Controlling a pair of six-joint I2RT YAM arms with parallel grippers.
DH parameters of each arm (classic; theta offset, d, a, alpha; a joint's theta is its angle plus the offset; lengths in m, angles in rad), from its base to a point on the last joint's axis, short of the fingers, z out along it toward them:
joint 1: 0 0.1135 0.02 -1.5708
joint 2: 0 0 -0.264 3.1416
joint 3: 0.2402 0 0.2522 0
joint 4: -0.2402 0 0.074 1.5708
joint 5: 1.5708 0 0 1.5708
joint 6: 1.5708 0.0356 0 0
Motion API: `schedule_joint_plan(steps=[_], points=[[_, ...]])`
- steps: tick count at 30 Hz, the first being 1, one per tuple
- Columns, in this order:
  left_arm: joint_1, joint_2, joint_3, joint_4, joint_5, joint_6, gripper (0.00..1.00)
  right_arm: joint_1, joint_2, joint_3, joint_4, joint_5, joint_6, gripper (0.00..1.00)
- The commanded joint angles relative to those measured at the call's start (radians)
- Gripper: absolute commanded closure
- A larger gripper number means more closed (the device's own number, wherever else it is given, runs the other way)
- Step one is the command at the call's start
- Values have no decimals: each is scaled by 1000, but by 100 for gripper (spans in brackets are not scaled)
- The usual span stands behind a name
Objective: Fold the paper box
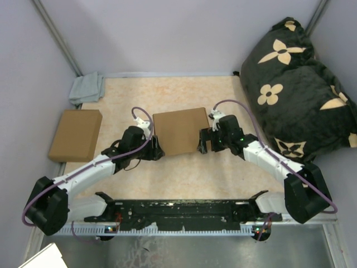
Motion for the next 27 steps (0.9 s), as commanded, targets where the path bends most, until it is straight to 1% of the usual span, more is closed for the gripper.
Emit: schedule_joint_plan(steps=[1, 14, 27], points=[[-7, 12, 12, 34, 9, 13, 45, 10, -18, -16, 71, 28, -19, 1], [-6, 18, 3, 32, -2, 18, 45, 9, 16, -40, 95, 14, -9, 1], [-6, 11, 22, 20, 10, 17, 45, 9, -68, -30, 24, 77, -5, 2]])
